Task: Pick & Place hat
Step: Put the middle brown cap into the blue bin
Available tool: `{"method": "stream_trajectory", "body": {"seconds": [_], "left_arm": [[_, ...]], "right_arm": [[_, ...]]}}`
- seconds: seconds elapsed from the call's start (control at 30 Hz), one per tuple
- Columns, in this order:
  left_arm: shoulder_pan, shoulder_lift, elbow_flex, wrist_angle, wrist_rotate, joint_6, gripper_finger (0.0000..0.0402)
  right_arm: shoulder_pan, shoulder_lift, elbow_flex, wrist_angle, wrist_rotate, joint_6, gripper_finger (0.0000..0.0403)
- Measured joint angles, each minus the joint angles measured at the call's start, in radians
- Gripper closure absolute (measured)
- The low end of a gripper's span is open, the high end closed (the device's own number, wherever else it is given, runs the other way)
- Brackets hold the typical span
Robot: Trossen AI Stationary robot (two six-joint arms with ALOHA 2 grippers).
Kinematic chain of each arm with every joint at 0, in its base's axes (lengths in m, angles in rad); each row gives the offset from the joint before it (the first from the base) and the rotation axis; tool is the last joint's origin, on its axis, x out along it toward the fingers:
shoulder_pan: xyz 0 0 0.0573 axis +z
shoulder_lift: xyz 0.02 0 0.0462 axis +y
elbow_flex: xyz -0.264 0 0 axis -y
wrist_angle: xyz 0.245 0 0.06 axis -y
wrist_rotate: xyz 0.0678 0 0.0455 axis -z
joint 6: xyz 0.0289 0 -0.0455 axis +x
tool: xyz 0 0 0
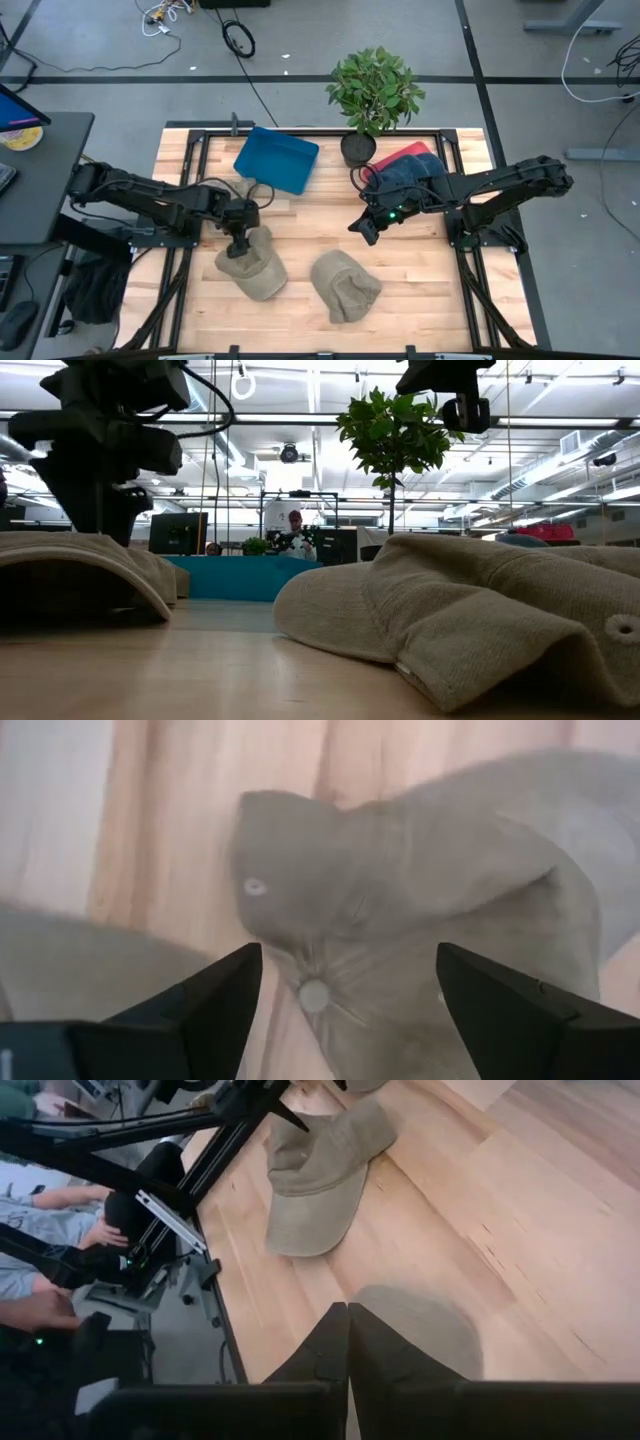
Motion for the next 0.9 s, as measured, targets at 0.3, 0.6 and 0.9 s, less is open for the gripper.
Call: {"method": "stream_trajectory", "body": {"seconds": [0.3, 0.6, 0.9], "left_arm": [[0.089, 0.061, 0.000, 0.008, 0.068, 0.182, 0.0094], [0.206, 0.089, 0.000, 0.089, 0.227, 0.289, 0.0094], [0.225, 0.178, 0.000, 0.116, 0.313, 0.310, 0.0094]], "right_arm": [[0.000, 0.000, 0.000, 0.014, 0.000, 0.019, 0.0396], [0.000, 0.000, 0.000, 0.016, 0.000, 0.019, 0.0396], [0.000, 0.000, 0.000, 0.016, 0.000, 0.019, 0.0396]]}}
